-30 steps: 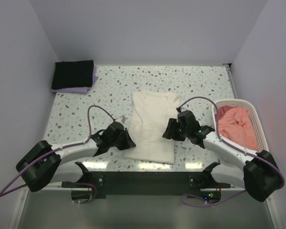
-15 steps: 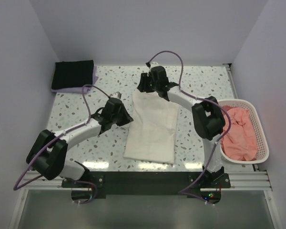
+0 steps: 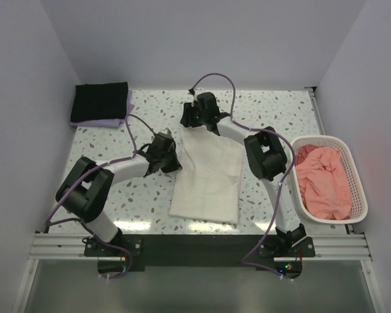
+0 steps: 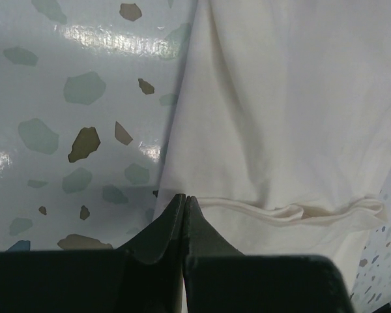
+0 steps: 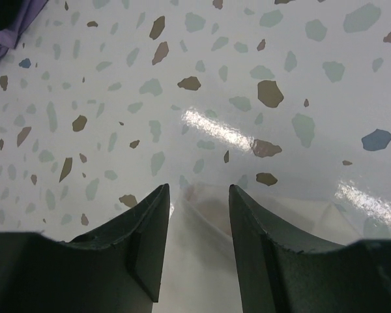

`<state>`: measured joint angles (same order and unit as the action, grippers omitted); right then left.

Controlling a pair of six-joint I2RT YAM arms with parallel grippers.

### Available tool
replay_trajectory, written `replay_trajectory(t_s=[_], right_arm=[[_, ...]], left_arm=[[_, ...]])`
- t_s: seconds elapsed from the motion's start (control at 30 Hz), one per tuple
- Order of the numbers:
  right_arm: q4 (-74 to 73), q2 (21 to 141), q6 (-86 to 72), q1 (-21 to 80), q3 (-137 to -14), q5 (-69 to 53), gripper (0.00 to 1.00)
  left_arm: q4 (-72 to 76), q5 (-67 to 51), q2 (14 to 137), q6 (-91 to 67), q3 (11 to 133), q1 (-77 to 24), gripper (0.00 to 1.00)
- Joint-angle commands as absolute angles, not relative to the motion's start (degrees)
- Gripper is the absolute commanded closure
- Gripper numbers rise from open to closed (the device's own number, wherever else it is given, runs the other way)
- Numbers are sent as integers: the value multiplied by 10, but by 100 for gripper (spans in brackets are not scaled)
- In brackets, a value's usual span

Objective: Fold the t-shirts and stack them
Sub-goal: Fold the tshirt

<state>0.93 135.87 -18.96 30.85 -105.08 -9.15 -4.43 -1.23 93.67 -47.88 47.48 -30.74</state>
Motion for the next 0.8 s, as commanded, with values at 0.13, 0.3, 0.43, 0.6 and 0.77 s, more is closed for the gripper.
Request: replay_trajectory(t_s=[0.13,0.3,0.43,0.6,0.77], right_arm=[[29,1365,-172,313,-1076,-105,56],[26,1365,-163,312,-1059,-107,56],[29,1361,-161,312,-1047,-109,57],[22,1361,-155,313,-1047,-113,59],[21,1357,-152,313,-1042,-117,63]], left_arm=[[-25,-9,952,-461,492,-301,99],[-15,-15,948,-461,491,-301,100],[-18,-18,946,-458,504,-300,100],[-22,-12,943,-458,526,-297,100],[-38,-2,977,-461,550,-294,100]])
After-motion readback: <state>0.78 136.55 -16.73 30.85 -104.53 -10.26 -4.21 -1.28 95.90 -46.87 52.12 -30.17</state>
